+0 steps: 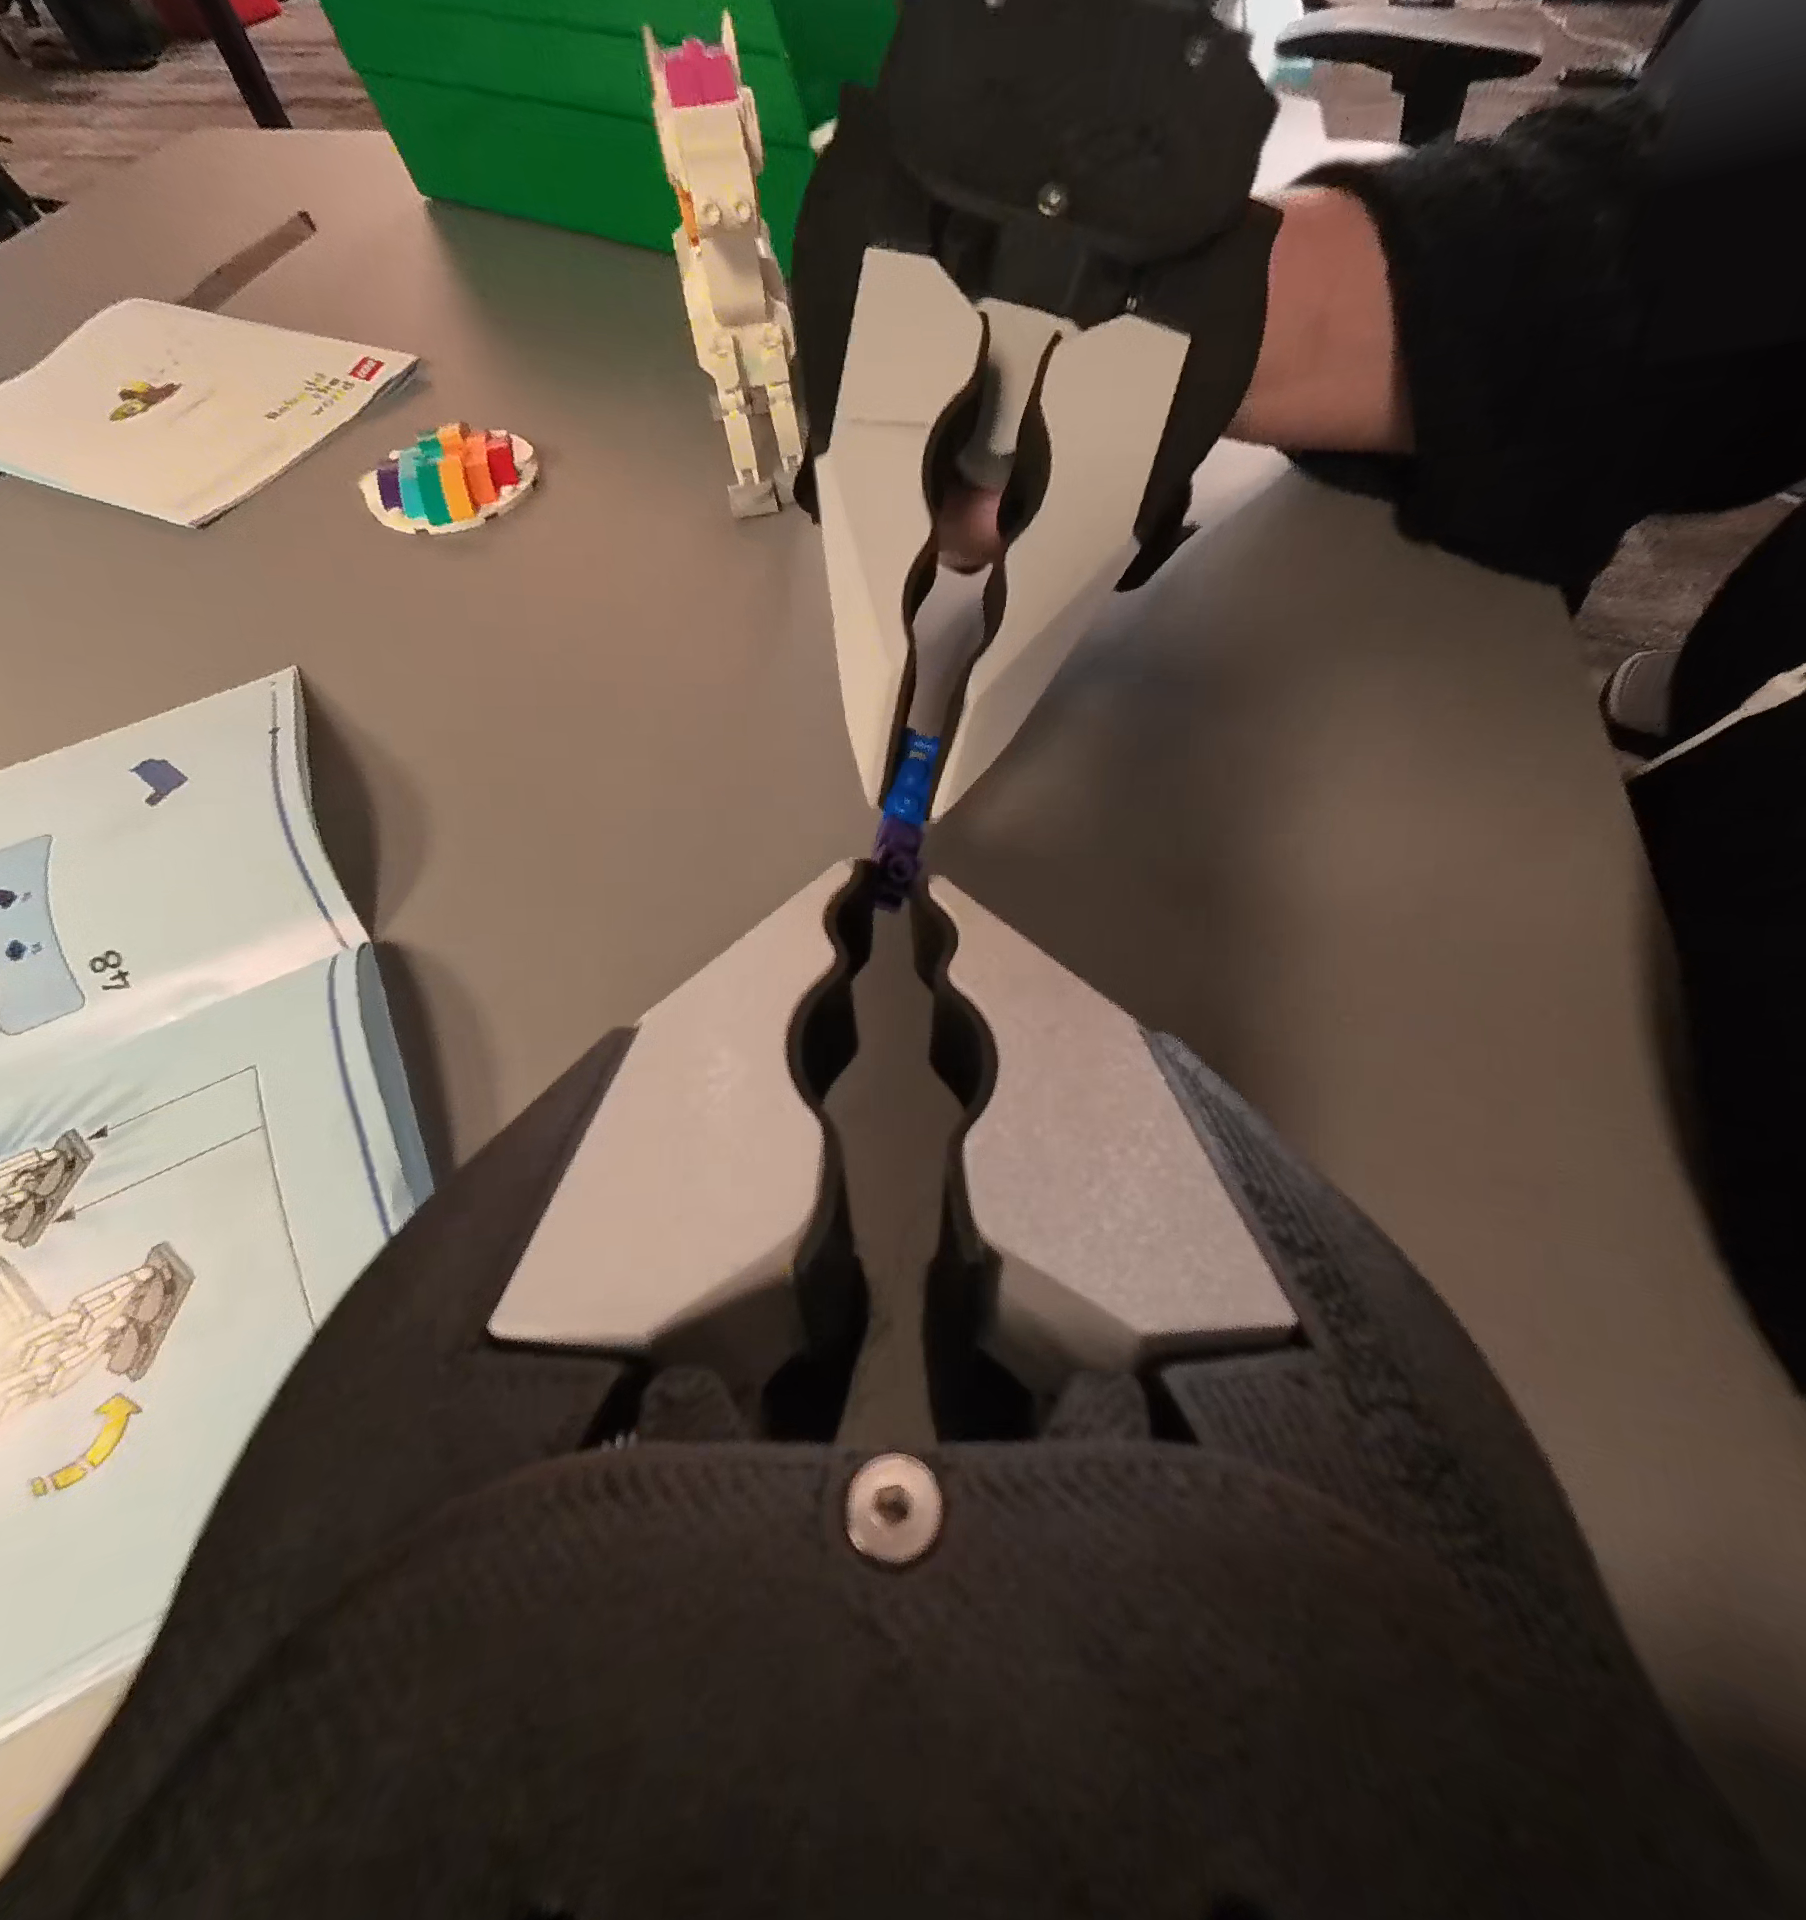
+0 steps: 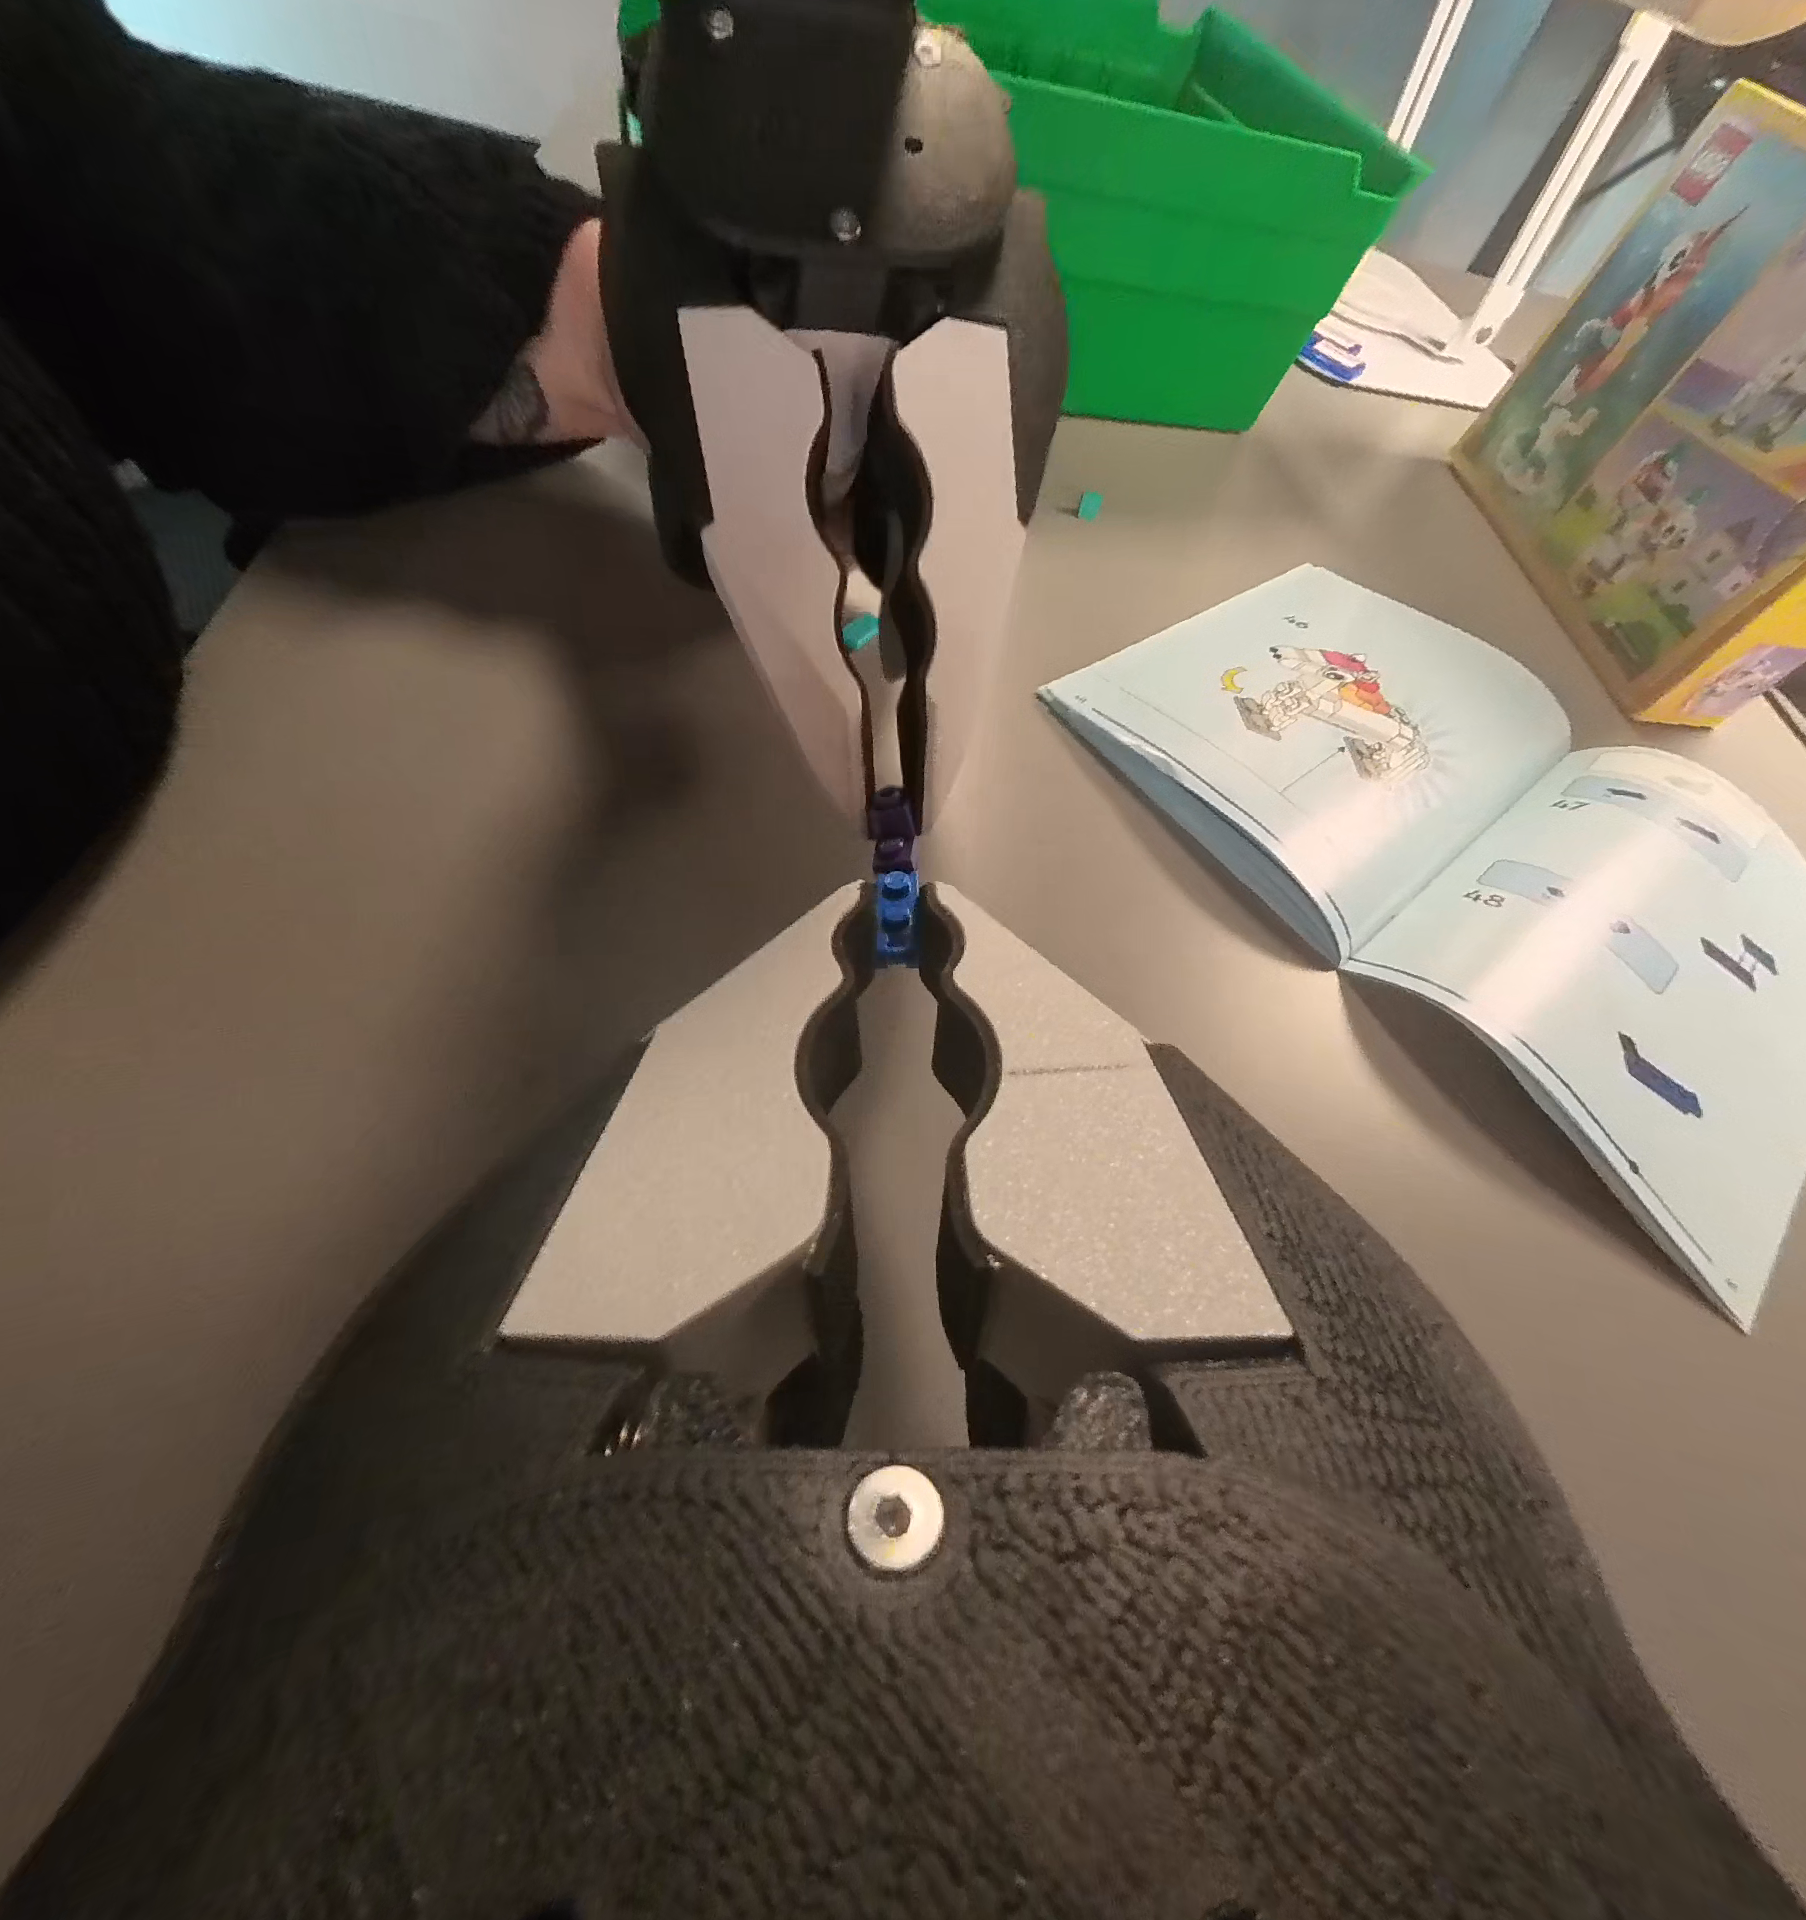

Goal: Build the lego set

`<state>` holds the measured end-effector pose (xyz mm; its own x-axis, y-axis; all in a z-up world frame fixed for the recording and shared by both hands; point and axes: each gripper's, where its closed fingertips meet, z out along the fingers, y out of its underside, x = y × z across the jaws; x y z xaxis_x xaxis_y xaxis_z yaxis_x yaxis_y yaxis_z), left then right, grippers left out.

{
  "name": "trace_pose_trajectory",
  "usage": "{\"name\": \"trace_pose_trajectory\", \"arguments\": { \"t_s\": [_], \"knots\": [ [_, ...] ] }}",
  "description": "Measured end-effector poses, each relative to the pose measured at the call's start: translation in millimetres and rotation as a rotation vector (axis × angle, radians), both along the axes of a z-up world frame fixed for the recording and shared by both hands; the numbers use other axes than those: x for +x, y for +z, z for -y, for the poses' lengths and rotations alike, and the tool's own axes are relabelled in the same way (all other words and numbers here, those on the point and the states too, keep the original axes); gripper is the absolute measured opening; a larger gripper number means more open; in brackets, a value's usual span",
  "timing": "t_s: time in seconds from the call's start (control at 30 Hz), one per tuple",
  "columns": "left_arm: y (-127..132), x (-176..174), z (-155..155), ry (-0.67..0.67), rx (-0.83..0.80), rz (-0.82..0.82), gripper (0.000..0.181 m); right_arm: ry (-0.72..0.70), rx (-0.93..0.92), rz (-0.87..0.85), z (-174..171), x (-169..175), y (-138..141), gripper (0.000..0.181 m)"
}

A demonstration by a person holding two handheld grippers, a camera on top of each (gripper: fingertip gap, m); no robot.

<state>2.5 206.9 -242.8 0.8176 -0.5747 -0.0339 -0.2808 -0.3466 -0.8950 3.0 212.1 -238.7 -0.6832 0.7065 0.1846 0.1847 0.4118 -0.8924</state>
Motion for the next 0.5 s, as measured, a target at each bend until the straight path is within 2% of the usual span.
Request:
{"name": "trace_pose_trajectory", "arguments": {
  "t_s": [0.23, 0.5],
  "knots": [
    [11.1, -1.5, -2.2, 0.023, 0.008, 0.123, 0.007, -0.02, -0.052, -0.018, -0.6, -3.5, 6.5, 0.005],
    [9.2, -3.4, 1.5, 0.011, 0.005, 0.066, 0.008, -0.021, -0.033, -0.019, -0.7, -3.7, 4.1, 0.005]
  ]
}}
